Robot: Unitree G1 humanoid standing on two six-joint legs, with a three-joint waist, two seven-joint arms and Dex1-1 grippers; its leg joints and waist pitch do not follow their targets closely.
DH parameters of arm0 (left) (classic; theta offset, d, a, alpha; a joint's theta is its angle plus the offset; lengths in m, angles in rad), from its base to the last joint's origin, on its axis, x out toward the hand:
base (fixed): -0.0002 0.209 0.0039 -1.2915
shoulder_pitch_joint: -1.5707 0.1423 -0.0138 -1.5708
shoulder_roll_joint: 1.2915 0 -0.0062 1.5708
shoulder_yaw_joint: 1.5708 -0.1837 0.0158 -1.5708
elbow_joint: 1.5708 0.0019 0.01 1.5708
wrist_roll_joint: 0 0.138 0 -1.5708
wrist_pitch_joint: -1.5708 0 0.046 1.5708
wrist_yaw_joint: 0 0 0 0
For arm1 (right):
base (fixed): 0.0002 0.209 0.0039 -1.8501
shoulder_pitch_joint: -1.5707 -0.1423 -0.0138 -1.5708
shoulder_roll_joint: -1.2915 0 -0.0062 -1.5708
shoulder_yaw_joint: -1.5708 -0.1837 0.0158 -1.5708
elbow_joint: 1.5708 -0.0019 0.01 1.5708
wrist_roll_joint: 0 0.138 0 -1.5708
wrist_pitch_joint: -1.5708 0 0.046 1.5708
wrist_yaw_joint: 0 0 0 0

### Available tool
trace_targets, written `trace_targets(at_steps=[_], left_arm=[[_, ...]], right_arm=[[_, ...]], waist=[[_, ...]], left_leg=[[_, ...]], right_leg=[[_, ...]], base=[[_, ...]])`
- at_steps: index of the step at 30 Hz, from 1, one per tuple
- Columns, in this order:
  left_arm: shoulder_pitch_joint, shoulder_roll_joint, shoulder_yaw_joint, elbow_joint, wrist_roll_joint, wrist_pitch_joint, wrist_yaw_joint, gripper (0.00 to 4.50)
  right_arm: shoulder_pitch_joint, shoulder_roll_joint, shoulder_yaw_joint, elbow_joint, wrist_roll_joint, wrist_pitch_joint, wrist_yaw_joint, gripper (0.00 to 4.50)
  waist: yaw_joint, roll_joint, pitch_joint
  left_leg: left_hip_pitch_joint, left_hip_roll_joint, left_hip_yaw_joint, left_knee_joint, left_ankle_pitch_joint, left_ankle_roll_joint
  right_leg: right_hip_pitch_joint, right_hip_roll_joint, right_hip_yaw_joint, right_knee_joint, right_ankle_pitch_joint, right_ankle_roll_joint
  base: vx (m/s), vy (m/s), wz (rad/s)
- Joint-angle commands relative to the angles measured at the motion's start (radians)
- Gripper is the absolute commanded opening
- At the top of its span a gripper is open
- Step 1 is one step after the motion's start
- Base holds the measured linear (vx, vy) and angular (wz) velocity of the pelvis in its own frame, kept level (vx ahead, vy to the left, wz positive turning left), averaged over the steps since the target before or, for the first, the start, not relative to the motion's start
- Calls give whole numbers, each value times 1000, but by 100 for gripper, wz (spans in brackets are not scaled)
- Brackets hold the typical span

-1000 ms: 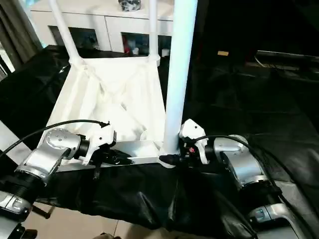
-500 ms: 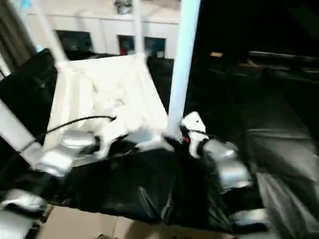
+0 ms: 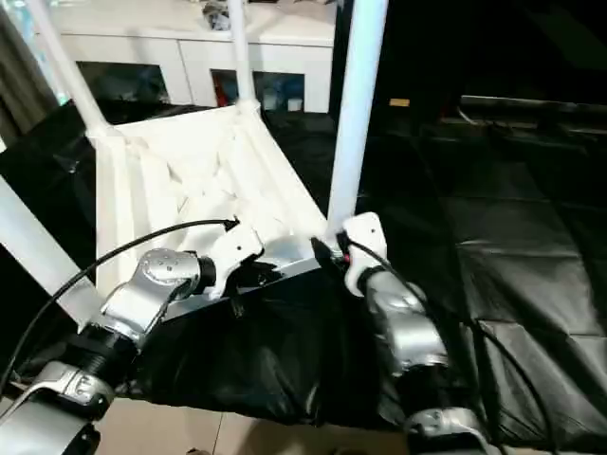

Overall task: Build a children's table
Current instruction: Rotate leg to tighten

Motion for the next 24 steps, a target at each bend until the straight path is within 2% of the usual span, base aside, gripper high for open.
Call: trace_targets(at_steps=[1, 2, 3, 5, 8, 10, 12, 13, 15, 19, 24], left_arm=[[12, 1, -41, -24, -24, -54, -58, 0], [15, 14, -38, -25, -30, -63, -78, 0], [20, 36, -30, -25, -42, -78, -113, 0], [21, 48, -27, -24, -45, -90, -127, 0], [23, 75, -15, -21, -65, -113, -178, 0], [27, 99, -5, -26, -100, -118, -240, 0], [28, 110, -6, -24, -105, -124, -258, 0], [27, 119, -8, -21, -105, -131, -270, 0], [27, 126, -10, -18, -106, -137, -282, 0], [23, 149, -20, -11, -107, -151, -321, 0], [16, 159, -20, 7, -107, -168, -339, 0]], right_arm=[[-13, -14, 92, -26, 19, -36, 155, 384], [-14, -37, 94, -24, 24, -40, 195, 384], [-16, -75, 98, -18, 30, -51, 268, 384], [-18, -89, 99, -15, 34, -56, 299, 384], [-30, -123, 94, -5, 56, -55, 400, 384], [-45, -154, 104, 12, 79, -62, 496, 352], [-52, -166, 111, 22, 87, -66, 528, 349], [-55, -171, 116, 28, 92, -64, 548, 349], [-58, -174, 118, 34, 94, -68, 563, 321], [-68, -176, 131, 59, 81, -75, 616, 293], [-69, -178, 146, 68, 84, -76, 648, 267]], waist=[[6, -16, -51], [9, -15, -53], [8, -17, -54], [12, -16, -56], [24, -17, -61], [34, -15, -63], [40, -14, -63], [45, -15, -62], [49, -15, -61], [57, -14, -56], [56, -16, -55]], left_leg=[[10, 40, -23, -78, -352, 37], [10, 40, -23, -77, -346, 43], [6, 38, -20, -74, -320, 53], [6, 39, -19, -72, -293, 62], [5, 41, -14, -66, -206, 89], [6, 45, -11, -63, -162, 103], [10, 47, -10, -61, -157, 109], [11, 47, -9, -62, -166, 106], [12, 48, -9, -64, -180, 99], [20, 51, -9, -71, -251, 49], [17, 49, -11, -73, -264, 38]], right_leg=[[33, -52, 37, -78, -348, -184], [34, -53, 37, -77, -344, -188], [38, -53, 38, -73, -320, -197], [40, -54, 38, -71, -297, -207], [45, -51, 36, -57, -200, -240], [47, -47, 33, -45, -129, -267], [44, -46, 32, -42, -115, -278], [44, -47, 33, -43, -130, -276], [43, -48, 33, -45, -159, -271], [36, -49, 36, -54, -246, -249], [38, -51, 38, -55, -266, -235]], base=[[0, 0, 0], [0, 0, 0], [0, 0, 0], [0, 0, 0], [0, 0, 0], [0, 0, 0], [0, 0, 0], [0, 0, 0], [0, 0, 0], [0, 0, 0], [0, 0, 0]])
